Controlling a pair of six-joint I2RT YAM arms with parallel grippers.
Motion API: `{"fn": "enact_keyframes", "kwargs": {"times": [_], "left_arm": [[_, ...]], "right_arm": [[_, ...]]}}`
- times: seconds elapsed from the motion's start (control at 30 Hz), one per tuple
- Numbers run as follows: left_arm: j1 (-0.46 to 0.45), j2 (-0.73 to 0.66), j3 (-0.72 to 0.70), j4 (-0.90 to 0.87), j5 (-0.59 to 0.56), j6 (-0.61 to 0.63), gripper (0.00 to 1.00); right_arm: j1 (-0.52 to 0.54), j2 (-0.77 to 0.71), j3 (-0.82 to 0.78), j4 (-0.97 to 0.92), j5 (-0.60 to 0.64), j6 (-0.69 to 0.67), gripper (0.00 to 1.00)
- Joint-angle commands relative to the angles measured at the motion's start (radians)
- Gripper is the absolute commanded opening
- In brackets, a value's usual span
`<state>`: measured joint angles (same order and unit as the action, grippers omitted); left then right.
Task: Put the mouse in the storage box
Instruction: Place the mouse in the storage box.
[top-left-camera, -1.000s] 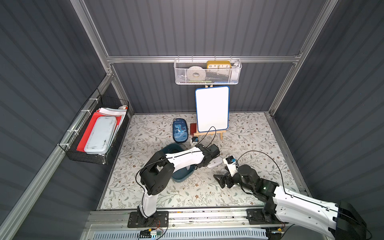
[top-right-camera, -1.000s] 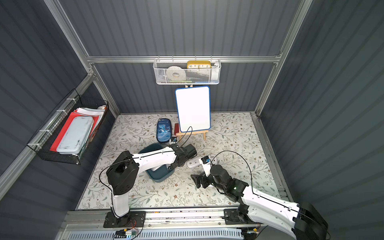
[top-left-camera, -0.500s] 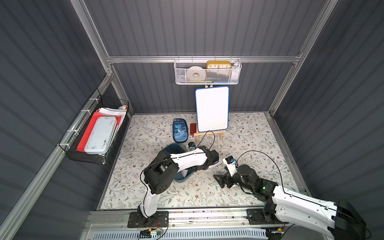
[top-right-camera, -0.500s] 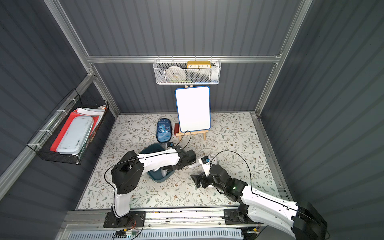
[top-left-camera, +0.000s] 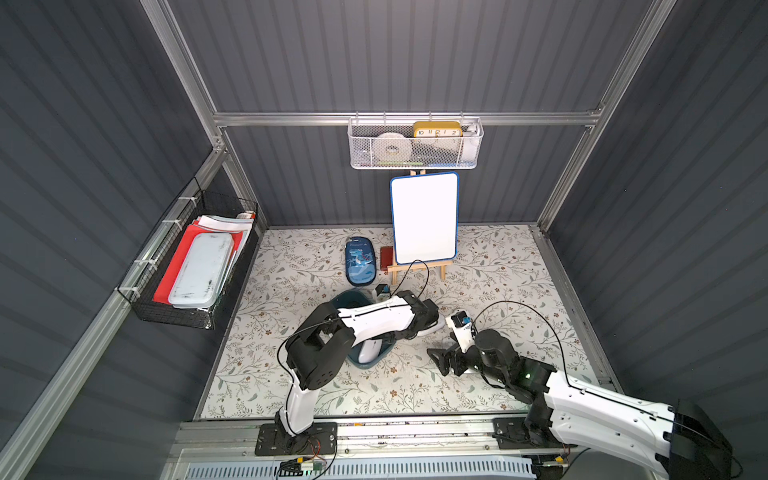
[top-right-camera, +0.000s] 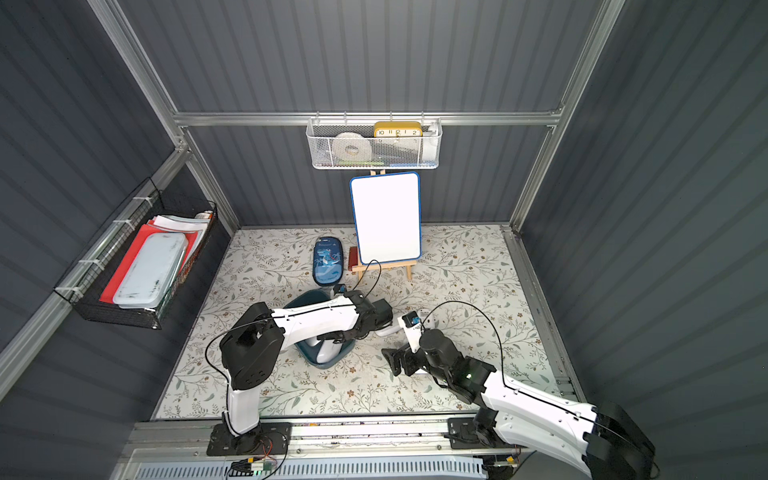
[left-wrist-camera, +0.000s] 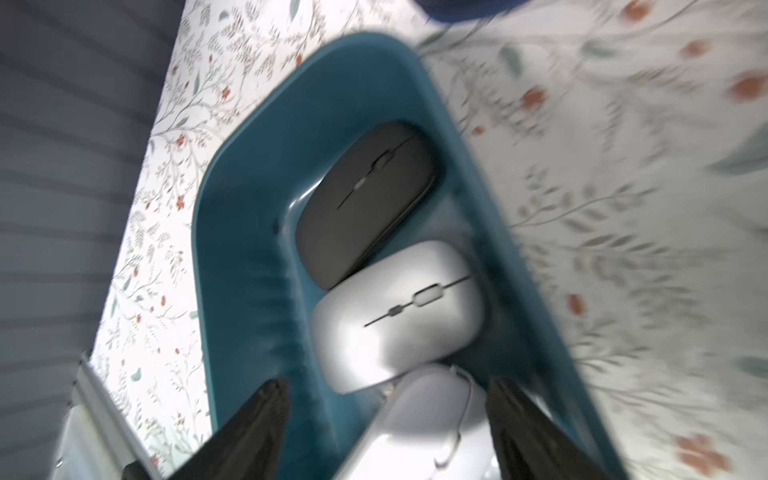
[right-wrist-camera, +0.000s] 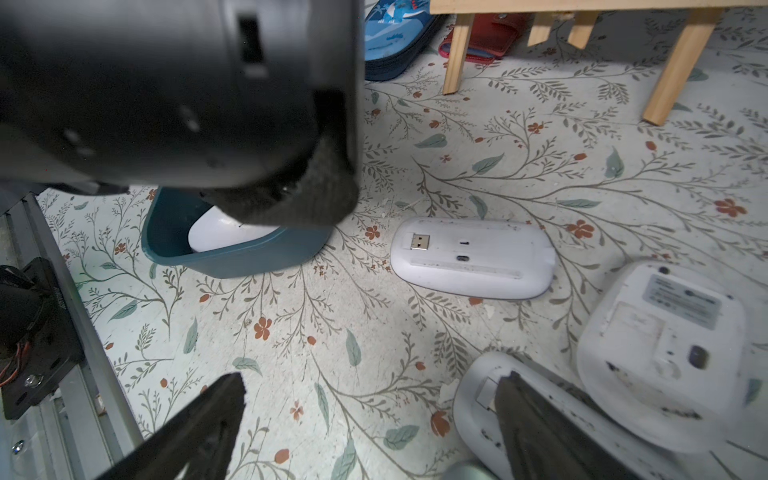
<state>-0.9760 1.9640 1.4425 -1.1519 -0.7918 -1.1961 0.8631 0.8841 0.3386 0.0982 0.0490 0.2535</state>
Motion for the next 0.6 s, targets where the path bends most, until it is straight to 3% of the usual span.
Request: {"fn": "enact_keyframes", "kwargs": {"times": [0.0, 0.23, 0.5, 0.57], "left_arm": [[-0.006, -0.081, 0.04, 0.027, -0.001, 0.039, 0.84], [-0.006, -0.228, 0.008, 0.152, 0.027, 0.124, 0.88], [0.001, -0.502, -0.169, 0.352, 0.105, 0.227, 0.91], [0.017, -0.58, -0.231, 0.424, 0.145, 0.262, 0.92]], "right_arm": [[0.001, 0.001, 0.03, -0.002, 0.017, 0.007, 0.98], [-0.007, 0.096, 0.14, -0.128, 0.069, 0.057, 0.98], [-0.059, 0.335, 0.382, -0.367, -0.024, -0.017, 0.96], [-0.116, 0.426, 0.458, -0.438, -0.111, -0.043, 0.94]]}}
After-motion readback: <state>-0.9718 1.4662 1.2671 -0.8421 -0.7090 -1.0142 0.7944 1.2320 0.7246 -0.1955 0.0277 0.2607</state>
